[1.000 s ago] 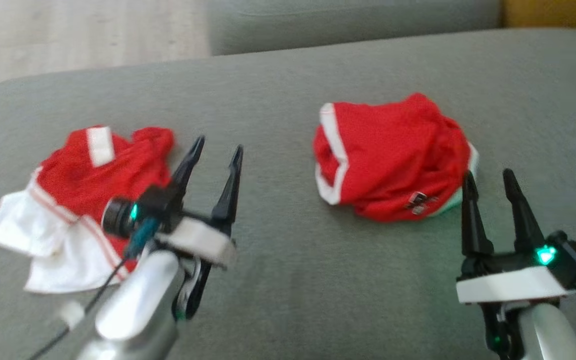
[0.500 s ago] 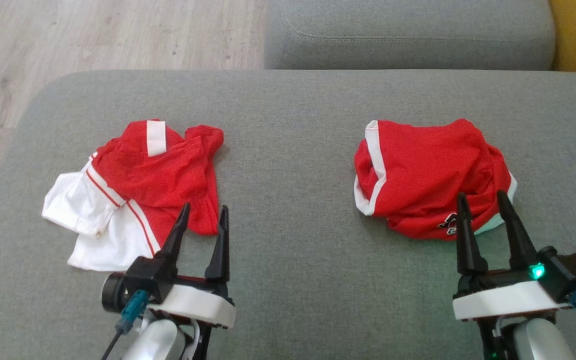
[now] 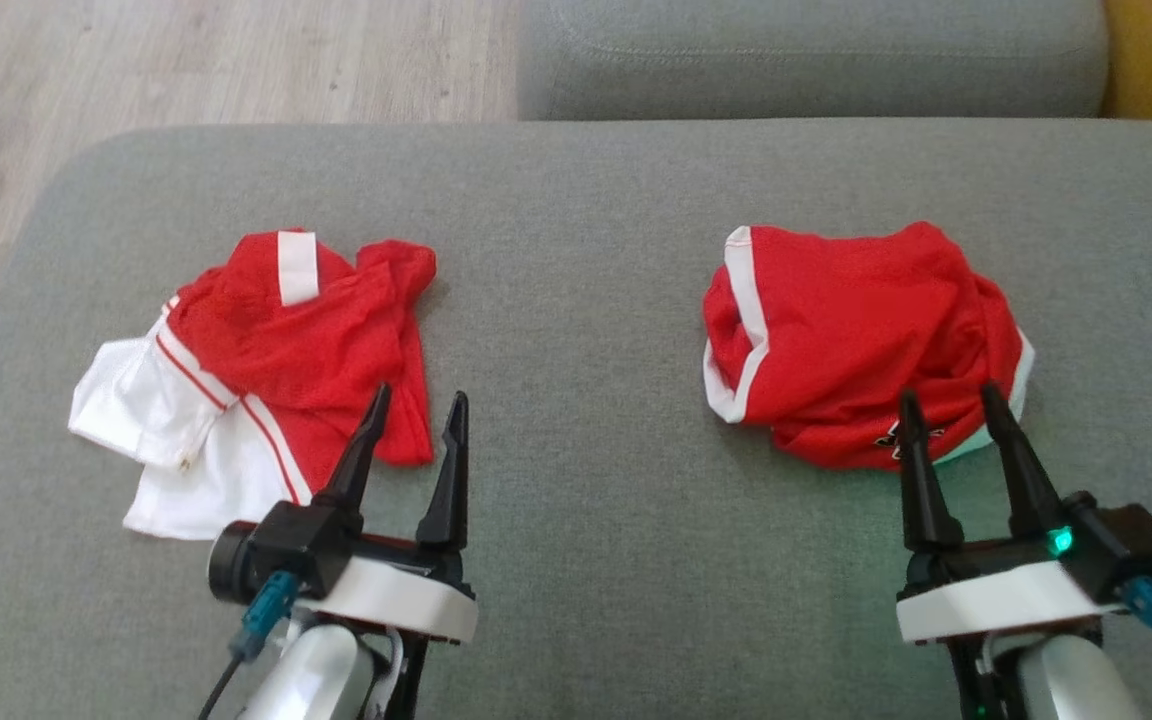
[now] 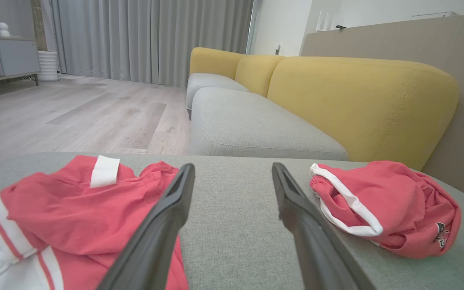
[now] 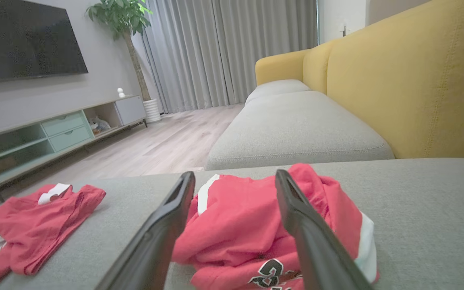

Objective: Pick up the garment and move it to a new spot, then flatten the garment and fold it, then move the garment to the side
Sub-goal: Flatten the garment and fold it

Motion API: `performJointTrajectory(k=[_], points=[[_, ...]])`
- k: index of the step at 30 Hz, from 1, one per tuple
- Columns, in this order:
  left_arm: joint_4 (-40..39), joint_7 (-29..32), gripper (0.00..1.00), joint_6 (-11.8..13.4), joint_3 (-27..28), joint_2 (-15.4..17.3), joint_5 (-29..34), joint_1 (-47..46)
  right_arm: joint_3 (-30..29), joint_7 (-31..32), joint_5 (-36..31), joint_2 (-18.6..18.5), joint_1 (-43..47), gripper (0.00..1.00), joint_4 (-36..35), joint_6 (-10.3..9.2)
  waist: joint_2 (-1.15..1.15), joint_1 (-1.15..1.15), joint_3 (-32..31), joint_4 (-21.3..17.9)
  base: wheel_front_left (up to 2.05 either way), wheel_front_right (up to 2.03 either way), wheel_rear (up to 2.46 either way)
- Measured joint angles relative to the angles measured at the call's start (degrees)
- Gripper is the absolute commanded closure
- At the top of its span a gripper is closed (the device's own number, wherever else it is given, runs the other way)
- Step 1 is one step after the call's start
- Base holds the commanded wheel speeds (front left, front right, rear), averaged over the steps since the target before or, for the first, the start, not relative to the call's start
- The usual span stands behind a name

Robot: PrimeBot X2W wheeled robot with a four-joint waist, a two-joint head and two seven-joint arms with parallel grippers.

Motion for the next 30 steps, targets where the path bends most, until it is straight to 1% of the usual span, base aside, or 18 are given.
performJointTrajectory(k=[4, 8, 15, 22, 23, 24, 27, 30], points=[[0.0, 0.0, 0.0, -0.7, 0.9, -0.6, 0.8, -0.1, 0.6, 0.0, -2.3, 0.0, -2.0, 0.0, 2.2, 0.0, 0.0, 0.0, 1.6, 0.8, 0.0, 0.0, 0.0], [0.0, 0.0, 0.0, -1.4, 1.4, -1.2, 1.6, -0.5, 0.5, 0.1, -6.2, 0.0, -7.8, 0.0, 6.1, 0.0, 0.0, 0.01, 3.5, 1.9, 0.0, 0.0, 0.0], [0.6, -0.2, 0.0, -3.1, 1.4, -3.5, 2.4, -3.5, -1.2, 6.8, -12.7, -0.1, -21.1, 0.0, 16.0, 0.0, 0.0, 0.01, 7.1, 5.4, 0.0, 0.0, 0.0], [1.5, -0.2, 0.0, -4.3, 1.3, -4.9, 3.0, -4.5, -6.2, 12.6, -17.1, -0.4, -31.9, 0.0, 27.6, 0.0, 0.0, 0.01, 10.2, 9.8, 0.0, 0.0, 0.0], [1.5, -0.2, 0.0, -4.3, 1.3, -4.9, 3.0, -4.5, -6.2, 12.6, -17.1, -0.4, -31.9, 0.0, 27.6, 0.0, 0.0, 0.01, 10.2, 9.8, 0.0, 0.0, 0.0], [1.6, -0.2, 0.0, -4.7, 1.2, -5.1, 3.0, -4.7, -7.6, 13.9, -18.6, -0.4, -34.4, 0.0, 30.5, 0.0, 0.0, 0.01, 11.0, 11.0, 0.0, 0.0, 0.0], [1.9, -0.2, 0.0, -4.8, 1.2, -5.3, 3.0, -5.5, -9.9, 16.1, -20.7, -0.5, -37.6, 0.0, 34.8, 0.0, 0.0, 0.01, 12.1, 12.5, 0.0, 0.0, 0.0], [2.0, -0.2, 0.0, -4.8, 1.1, -5.4, 3.4, -5.8, -12.1, 17.9, -24.3, -0.7, -39.2, 0.0, 38.3, 0.0, 0.0, 0.02, 13.0, 13.4, 0.0, 0.0, 0.0]])
